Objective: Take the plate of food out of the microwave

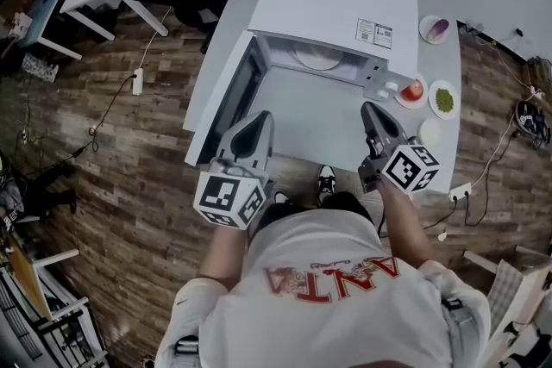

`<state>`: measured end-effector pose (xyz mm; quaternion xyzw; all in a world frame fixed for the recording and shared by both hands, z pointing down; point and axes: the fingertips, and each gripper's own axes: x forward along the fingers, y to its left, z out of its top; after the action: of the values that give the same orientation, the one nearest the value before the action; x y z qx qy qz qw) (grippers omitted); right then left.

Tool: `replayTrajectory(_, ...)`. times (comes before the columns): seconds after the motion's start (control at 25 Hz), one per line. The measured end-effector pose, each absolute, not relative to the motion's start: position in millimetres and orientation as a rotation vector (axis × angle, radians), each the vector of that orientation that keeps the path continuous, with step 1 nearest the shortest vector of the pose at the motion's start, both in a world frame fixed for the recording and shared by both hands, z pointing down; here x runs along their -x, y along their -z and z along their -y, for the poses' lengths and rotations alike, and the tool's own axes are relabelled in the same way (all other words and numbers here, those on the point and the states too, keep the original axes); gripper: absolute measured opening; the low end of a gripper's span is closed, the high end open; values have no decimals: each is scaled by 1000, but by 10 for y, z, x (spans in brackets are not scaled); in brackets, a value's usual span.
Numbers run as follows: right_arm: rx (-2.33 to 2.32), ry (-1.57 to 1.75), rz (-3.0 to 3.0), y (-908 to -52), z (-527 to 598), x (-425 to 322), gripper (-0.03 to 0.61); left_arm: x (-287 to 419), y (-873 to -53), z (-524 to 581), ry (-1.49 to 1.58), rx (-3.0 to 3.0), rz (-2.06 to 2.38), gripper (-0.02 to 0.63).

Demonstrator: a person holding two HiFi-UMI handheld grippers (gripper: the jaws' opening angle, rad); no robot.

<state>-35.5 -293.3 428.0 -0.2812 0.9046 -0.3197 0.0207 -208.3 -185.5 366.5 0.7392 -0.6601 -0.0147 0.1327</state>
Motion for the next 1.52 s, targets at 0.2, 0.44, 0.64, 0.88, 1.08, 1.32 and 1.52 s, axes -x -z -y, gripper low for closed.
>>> replayTrajectory(0.2, 792, 1269, -2718, -4710, 3087, 607, 5, 2056, -3762, 2090, 18, -2126, 1928, 9)
replayTrajectory(0.44, 778, 1561, -2523, -5172, 3250, 981, 63, 2146, -3927, 2154, -8, -2082, 1931, 9)
replayTrajectory(0.64, 845, 1785, -2208, -5547, 3576, 1124, 64, 2151, -4110, 2187, -36, -2064, 1920, 9)
replayTrajectory(0.88, 913, 1888, -2007, -5943, 3876, 1258, 64, 2219, -4274, 2272, -43, -2032, 1895, 9)
replayTrajectory(1.08, 978, 1955, -1854, -6237, 4049, 1313, 63, 2293, -4412, 2268, -43, -1994, 1901, 9)
replayTrajectory(1.32, 1038, 1990, -1760, -6417, 4211, 1359, 61, 2400, -4510, 2270, -34, -1961, 1901, 9)
replayTrajectory(1.52, 1060, 2007, -1724, -6496, 4274, 1379, 61, 2414, -4525, 2292, -51, -1961, 1897, 10)
